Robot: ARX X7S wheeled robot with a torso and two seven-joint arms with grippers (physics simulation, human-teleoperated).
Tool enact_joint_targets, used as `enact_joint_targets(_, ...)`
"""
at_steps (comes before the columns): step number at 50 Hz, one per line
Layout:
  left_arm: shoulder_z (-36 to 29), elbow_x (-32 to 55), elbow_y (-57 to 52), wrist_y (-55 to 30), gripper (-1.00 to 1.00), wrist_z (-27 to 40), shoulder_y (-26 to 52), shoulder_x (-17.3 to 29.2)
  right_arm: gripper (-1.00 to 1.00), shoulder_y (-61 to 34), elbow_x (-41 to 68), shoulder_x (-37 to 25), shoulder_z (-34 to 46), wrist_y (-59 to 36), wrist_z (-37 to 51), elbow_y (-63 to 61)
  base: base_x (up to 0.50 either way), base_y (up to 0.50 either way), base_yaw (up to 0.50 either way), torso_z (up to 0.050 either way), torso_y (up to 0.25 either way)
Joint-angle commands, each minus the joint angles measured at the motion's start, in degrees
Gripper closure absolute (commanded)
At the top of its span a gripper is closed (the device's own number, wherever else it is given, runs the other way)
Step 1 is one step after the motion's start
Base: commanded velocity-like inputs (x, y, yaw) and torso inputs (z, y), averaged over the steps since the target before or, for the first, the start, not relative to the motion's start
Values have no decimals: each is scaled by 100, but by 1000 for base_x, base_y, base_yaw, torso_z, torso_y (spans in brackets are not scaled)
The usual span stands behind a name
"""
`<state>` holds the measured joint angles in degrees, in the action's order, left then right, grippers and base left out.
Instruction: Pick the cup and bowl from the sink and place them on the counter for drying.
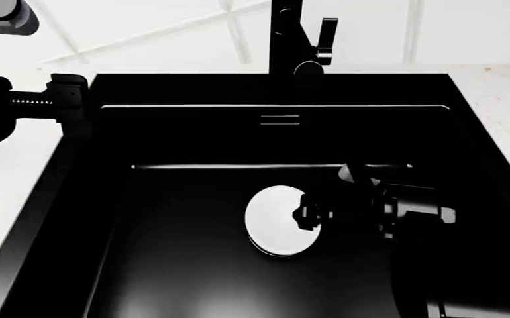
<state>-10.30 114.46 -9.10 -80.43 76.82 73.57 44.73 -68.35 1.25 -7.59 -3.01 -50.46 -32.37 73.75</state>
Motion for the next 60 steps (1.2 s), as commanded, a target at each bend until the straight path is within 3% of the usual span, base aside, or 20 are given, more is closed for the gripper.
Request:
enact_joint_targets(1,77,-169,-112,101,-100,-248,-208,25,-100,275,-113,133,40,-238,-116,123,0,0,0,0,0)
enact_joint_targets(10,17,-171,-86,105,-100,-294,-166,114,-100,307,-116,142,65,-275,-147,123,0,0,0,0,0)
enact_joint_targets(11,13,-172,-85,99,-100,-308,-155,131,100,306,-113,135,47,-247,-98,123,0,0,0,0,0)
enact_joint_targets(23,-70,-264,-89,142,-100,-387,-146,165,100,191,-148,135,145,-198,-144,122,0,0,0,0,-1)
enact_joint_targets(40,-233,-479,32,161,-100,-574,85,91,100,-698,-61,-10,36,-290,-3,64,0,0,0,0,0)
enact_joint_targets(60,-174,-844,-92,360,-100,-923,-162,72,100,-177,49,-252,113,-2807,-33,-3264,0,0,0,0,0)
